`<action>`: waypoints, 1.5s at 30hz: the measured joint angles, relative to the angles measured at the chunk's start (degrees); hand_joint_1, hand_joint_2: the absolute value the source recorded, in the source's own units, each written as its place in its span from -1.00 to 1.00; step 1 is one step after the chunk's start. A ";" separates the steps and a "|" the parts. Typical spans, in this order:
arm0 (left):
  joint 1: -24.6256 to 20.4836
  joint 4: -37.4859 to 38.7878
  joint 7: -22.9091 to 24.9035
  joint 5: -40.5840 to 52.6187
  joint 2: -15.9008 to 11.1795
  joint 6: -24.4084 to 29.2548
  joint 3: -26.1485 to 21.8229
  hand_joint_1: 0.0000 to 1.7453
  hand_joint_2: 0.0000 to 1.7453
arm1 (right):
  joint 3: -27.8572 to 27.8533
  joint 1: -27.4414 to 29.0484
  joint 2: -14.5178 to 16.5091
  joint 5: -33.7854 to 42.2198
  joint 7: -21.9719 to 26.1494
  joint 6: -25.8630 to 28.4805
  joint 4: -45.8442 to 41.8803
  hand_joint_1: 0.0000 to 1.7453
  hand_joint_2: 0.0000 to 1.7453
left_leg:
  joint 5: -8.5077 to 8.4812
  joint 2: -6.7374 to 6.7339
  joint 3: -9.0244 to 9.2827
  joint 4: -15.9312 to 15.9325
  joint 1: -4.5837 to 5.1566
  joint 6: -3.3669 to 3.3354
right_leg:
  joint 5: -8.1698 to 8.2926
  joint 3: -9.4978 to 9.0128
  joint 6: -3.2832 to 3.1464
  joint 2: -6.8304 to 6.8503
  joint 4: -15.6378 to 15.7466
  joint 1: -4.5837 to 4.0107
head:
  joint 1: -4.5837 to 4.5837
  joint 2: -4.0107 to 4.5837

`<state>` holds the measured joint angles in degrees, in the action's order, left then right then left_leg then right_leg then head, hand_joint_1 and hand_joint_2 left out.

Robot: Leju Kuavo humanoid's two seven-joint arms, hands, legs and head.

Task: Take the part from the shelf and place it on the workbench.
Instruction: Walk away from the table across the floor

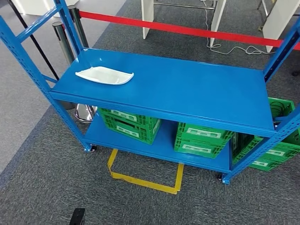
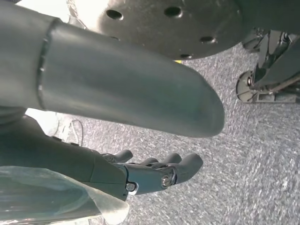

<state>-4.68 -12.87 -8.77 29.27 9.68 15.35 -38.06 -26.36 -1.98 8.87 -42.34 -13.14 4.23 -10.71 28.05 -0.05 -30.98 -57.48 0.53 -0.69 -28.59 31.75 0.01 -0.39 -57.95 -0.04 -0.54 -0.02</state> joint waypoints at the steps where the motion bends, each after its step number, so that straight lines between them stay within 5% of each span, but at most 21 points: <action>1: 0.04 0.00 0.00 -0.02 0.01 0.00 -0.01 -1.00 -1.00 | 0.00 0.02 -0.01 0.01 0.00 -0.01 0.00 -1.00 -1.00 | -0.21 -0.05 0.01 0.27 -0.08 -0.19 | -0.10 0.19 0.31 0.01 -0.09 0.07 | -0.01 0.00; 3: -0.01 0.00 0.00 -0.05 0.01 0.01 -0.03 -1.00 -1.00 | 0.00 0.04 -0.02 0.01 0.00 -0.05 0.00 -1.00 -1.00 | -0.67 -0.17 0.13 0.92 -0.35 -0.73 | -1.71 1.32 0.88 0.05 -2.18 0.12 | -0.16 0.00; 6: -0.06 0.00 0.00 -0.05 0.03 -0.01 -0.04 -1.00 -1.00 | 0.00 0.10 -0.04 0.01 0.00 -0.10 0.00 -1.00 -1.00 | -0.88 -0.38 -0.02 1.08 -0.43 -1.12 | -6.74 6.17 1.47 0.10 -12.41 0.32 | -0.33 0.00; 8: 0.04 0.00 0.01 -0.05 0.05 -0.01 -0.04 -1.00 -1.00 | 0.00 0.22 -0.08 0.01 0.00 -0.11 0.00 -1.00 -1.00 | -0.87 -0.49 -0.05 1.02 -0.48 -1.11 | -7.04 7.78 1.84 0.15 -15.71 0.52 | -0.33 0.00; 11: 0.02 0.00 0.01 -0.05 0.06 -0.10 -0.04 -1.00 -1.00 | 0.00 0.21 -0.14 -0.09 0.13 -0.18 0.00 -1.00 -1.00 | -0.58 -0.48 -0.02 0.60 -0.60 -0.63 | -1.98 3.22 2.22 0.46 -6.59 0.95 | -0.35 0.00; 13: 0.00 0.00 0.00 -0.05 0.05 -0.18 -0.04 -1.00 -1.00 | 0.00 0.06 -0.15 -0.20 0.32 -0.28 0.00 -1.00 -1.00 | -0.25 -0.44 -0.26 -0.04 -0.45 0.07 | -0.49 0.33 1.86 0.49 -1.17 1.00 | -0.31 0.00; 16: -0.05 0.00 -0.02 -0.05 0.04 -0.19 -0.04 -1.00 -1.00 | 0.00 0.13 -0.17 -0.40 0.49 -0.64 0.00 -1.00 -1.00 | -0.21 -0.41 -0.53 -0.41 -0.53 0.89 | -0.53 -0.01 0.74 0.36 -0.47 0.77 | -0.27 0.00; 18: -0.09 0.00 -0.02 -0.04 0.04 -0.19 -0.04 -1.00 -1.00 | 0.01 0.19 -0.17 -0.62 0.54 -0.91 0.00 -1.00 -1.00 | 1.24 -0.33 -1.25 -2.31 -0.73 1.45 | -0.37 -0.06 0.07 0.41 -0.35 0.84 | -0.18 0.00; 21: -0.08 0.00 -0.02 -0.03 0.05 -0.19 -0.04 -1.00 -1.00 | 0.04 0.13 -0.17 -0.80 0.65 -1.10 0.00 -1.00 -1.00 | 6.48 -0.26 -5.63 -12.46 -0.83 2.06 | -0.32 -0.02 -0.47 0.46 -0.30 0.84 | 0.01 0.00; 23: 0.03 0.00 -0.02 -0.03 0.06 -0.19 -0.04 -1.00 -1.00 | 0.04 0.17 -0.21 -0.86 0.70 -1.16 0.00 -1.00 -1.00 | 7.53 -0.26 -7.74 -17.04 -0.85 2.05 | -0.34 -0.04 -0.52 0.41 -0.31 0.75 | 0.00 0.00; 24: 0.07 0.00 -0.02 -0.03 0.07 -0.20 -0.04 -1.00 -1.00 | 0.04 0.19 -0.22 -0.88 0.70 -1.17 0.00 -1.00 -1.00 | 6.47 -0.25 -7.45 -16.31 -0.84 1.90 | -0.35 -0.10 -0.53 0.35 -0.32 0.70 | 0.00 0.00; 26: 0.05 0.00 -0.02 -0.02 0.05 -0.20 -0.04 -1.00 -1.00 | 0.04 0.18 -0.23 -0.89 0.70 -1.17 0.00 -1.00 -1.00 | 2.27 -0.20 -4.28 -9.32 -0.76 1.34 | -0.38 -0.29 -0.51 0.21 -0.32 0.64 | 0.00 0.00; 28: -0.07 0.00 -0.02 0.00 0.02 -0.20 -0.04 -1.00 -1.00 | 0.05 0.09 -0.23 -0.88 0.73 -1.19 0.00 -1.00 -1.00 | -0.09 -0.14 -1.27 -2.52 -0.50 0.77 | -0.45 -0.23 -0.23 0.14 -0.40 0.46 | -0.02 0.00; 33: -0.05 0.00 -0.07 0.04 -0.01 -0.48 -0.05 -1.00 -1.00 | 0.04 0.07 -0.23 -0.75 0.68 -1.26 0.00 -1.00 -1.00 | -0.43 -0.14 -0.48 0.16 -0.39 -0.39 | -1.17 0.65 1.26 0.22 -1.23 0.58 | -0.16 0.00; 36: -0.22 0.00 -0.17 0.04 0.02 -0.64 -0.06 -1.00 -1.00 | 0.04 0.10 -0.23 -0.71 0.64 -1.28 0.00 -1.00 -1.00 | -0.63 -0.23 -0.39 0.54 -0.49 -1.02 | -5.87 5.34 1.72 0.26 -10.47 0.63 | -0.41 0.00; 38: -0.19 0.00 -0.17 0.04 0.05 -0.71 -0.06 -1.00 -1.00 | 0.04 0.22 -0.24 -0.69 0.57 -1.30 0.00 -1.00 -1.00 | -0.55 -0.28 -0.36 0.53 -0.42 -1.10 | -7.22 8.21 1.92 0.27 -15.86 0.64 | -0.40 0.00; 40: -0.18 0.00 -0.18 0.03 0.05 -0.72 -0.06 -1.00 -1.00 | 0.04 0.32 -0.26 -0.70 0.51 -1.31 0.00 -1.00 -1.00 | -0.40 -0.26 -0.16 0.50 -0.42 -1.04 | -4.41 7.15 1.94 0.33 -13.06 0.67 | -0.42 0.00; 42: -0.19 0.00 -0.19 0.03 0.09 -0.72 -0.06 -1.00 -1.00 | 0.04 0.25 -0.31 -0.72 0.51 -1.28 0.00 -1.00 -1.00 | -0.04 -0.23 0.11 0.35 -0.30 -0.69 | -0.77 3.38 1.78 0.50 -5.15 0.67 | -0.44 0.00; 45: -0.22 0.00 -0.18 0.02 0.10 -0.71 -0.06 -1.00 -1.00 | 0.03 0.13 -0.37 -0.74 0.52 -1.22 0.00 -1.00 -1.00 | 0.30 -0.21 0.11 0.02 -0.02 0.10 | -0.06 0.65 1.03 0.49 -0.32 0.48 | -0.30 0.00</action>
<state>-4.90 -12.87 -8.95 29.29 9.78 14.64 -38.12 -26.33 -1.84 8.50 -43.08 -12.62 3.02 -10.71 28.36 -0.26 -30.88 -57.46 0.51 -0.59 -28.65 32.40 1.04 0.11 -58.26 0.45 -0.84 -0.02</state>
